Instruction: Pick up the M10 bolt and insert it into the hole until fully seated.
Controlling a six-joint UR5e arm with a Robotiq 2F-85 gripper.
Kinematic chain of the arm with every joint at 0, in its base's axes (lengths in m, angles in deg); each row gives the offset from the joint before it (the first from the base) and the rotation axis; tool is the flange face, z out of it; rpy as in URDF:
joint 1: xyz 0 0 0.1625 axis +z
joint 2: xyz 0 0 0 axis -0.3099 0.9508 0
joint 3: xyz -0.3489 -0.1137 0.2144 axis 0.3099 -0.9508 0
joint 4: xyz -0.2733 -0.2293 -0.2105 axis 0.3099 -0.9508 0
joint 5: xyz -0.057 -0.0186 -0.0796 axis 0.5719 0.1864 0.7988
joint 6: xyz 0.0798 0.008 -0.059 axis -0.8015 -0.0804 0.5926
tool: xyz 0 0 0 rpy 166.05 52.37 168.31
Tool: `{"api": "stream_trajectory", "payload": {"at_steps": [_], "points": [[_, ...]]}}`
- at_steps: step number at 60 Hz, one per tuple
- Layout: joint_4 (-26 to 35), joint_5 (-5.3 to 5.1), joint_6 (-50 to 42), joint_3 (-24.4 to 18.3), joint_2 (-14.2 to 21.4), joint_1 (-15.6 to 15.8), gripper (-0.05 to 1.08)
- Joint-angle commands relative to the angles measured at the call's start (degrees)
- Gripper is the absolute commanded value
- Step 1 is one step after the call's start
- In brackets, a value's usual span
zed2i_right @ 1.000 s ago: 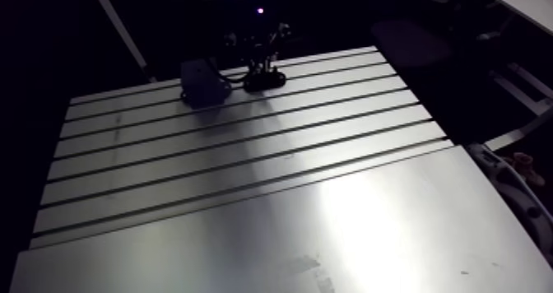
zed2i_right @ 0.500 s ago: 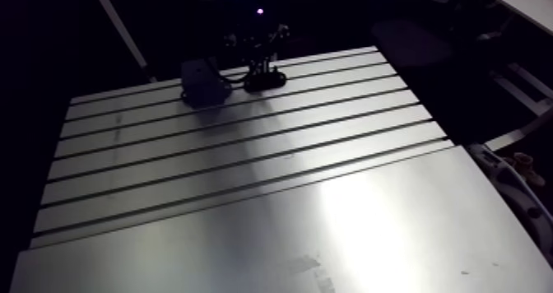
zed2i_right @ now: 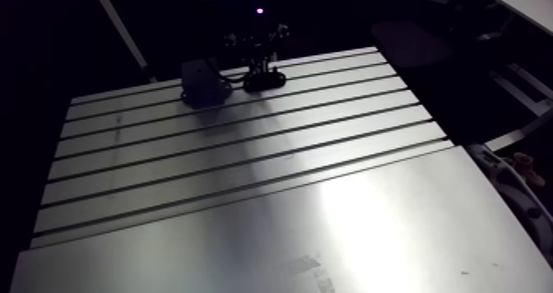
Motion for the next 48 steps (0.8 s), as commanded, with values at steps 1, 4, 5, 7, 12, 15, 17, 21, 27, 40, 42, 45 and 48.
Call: {"api": "stream_trajectory", "payload": {"at_steps": [1,4,5,7,12,15,17,21,27,40,42,45,48], "points": [[0.0,-0.09,0.0,-0.2,0.2,-0.1,0.87],[0.0,-0.10,0.0,-0.2,0.3,-0.1,0.87],[0.0,-0.10,0.0,-0.2,0.3,-0.1,0.88],[-0.1,-0.10,0.0,-0.2,0.4,-0.1,0.88],[-0.1,-0.10,0.0,-0.2,0.6,-0.1,0.90],[-0.1,-0.19,0.2,-0.3,0.8,-0.1,0.92],[-0.1,-0.26,0.2,-0.3,1.0,-0.1,0.93],[-0.1,-0.35,0.4,-0.4,1.4,0.0,0.96],[-0.1,-0.45,0.0,-0.5,2.0,0.2,1.02],[-2.0,-0.71,-0.1,-0.4,3.8,0.5,1.08],[-1.9,-0.79,-0.1,-0.5,3.9,0.5,1.08],[-1.9,-0.80,-0.2,-0.7,3.9,0.5,1.08],[-1.7,-1.05,-0.2,-1.1,4.4,1.0,1.08]]}}
